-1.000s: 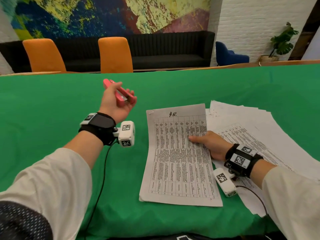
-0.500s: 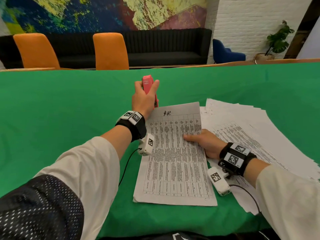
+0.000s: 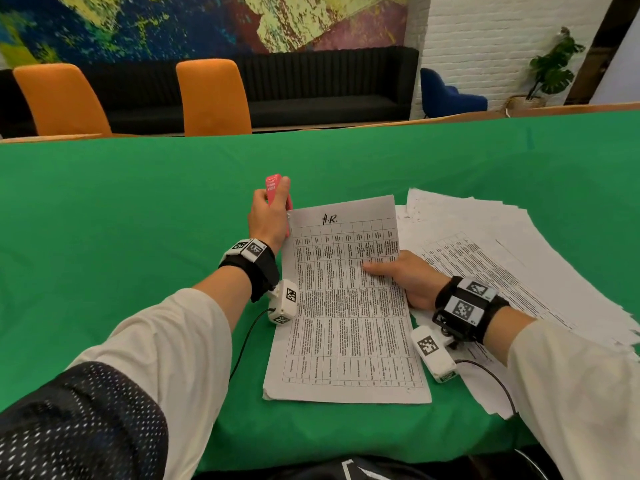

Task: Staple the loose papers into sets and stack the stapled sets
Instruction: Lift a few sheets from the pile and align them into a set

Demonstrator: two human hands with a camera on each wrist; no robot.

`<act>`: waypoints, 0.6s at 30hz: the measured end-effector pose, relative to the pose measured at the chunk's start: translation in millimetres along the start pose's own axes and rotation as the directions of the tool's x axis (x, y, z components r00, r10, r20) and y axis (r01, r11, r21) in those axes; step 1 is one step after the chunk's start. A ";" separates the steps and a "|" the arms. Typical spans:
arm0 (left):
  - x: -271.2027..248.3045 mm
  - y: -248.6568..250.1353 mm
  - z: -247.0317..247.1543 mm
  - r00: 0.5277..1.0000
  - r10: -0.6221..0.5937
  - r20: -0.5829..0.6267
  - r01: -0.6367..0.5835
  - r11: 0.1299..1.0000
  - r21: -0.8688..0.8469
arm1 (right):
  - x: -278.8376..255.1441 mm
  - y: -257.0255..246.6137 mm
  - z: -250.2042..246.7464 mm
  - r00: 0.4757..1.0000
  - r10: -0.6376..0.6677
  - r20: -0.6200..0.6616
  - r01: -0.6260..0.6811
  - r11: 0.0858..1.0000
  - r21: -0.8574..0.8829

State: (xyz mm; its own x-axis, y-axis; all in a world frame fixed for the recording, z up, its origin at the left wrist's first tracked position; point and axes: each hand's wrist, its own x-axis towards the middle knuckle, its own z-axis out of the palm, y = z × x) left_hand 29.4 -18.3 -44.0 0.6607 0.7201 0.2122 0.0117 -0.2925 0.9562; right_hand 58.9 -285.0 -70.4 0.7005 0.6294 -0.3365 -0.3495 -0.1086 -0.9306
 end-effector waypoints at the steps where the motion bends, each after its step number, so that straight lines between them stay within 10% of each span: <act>1: 1.1 -0.6 0.5 1.000 0.008 -0.004 -0.008 1.000 -0.007 | 0.5 0.3 -0.4 1.000 -0.004 0.002 0.004 1.000 0.000; 18: 8.2 -11.6 5.4 0.999 -0.015 -0.045 0.012 0.998 -0.069 | 6.2 3.1 -3.8 0.999 -0.021 -0.025 0.020 0.998 -0.067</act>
State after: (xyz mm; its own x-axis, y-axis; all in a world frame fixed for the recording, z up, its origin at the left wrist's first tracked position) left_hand 38.7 -12.4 -54.4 0.6264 0.7517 0.2064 -0.0317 -0.2400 0.9703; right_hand 64.5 -284.3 -75.9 0.7231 0.6122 -0.3200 -0.2931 -0.1476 -0.9446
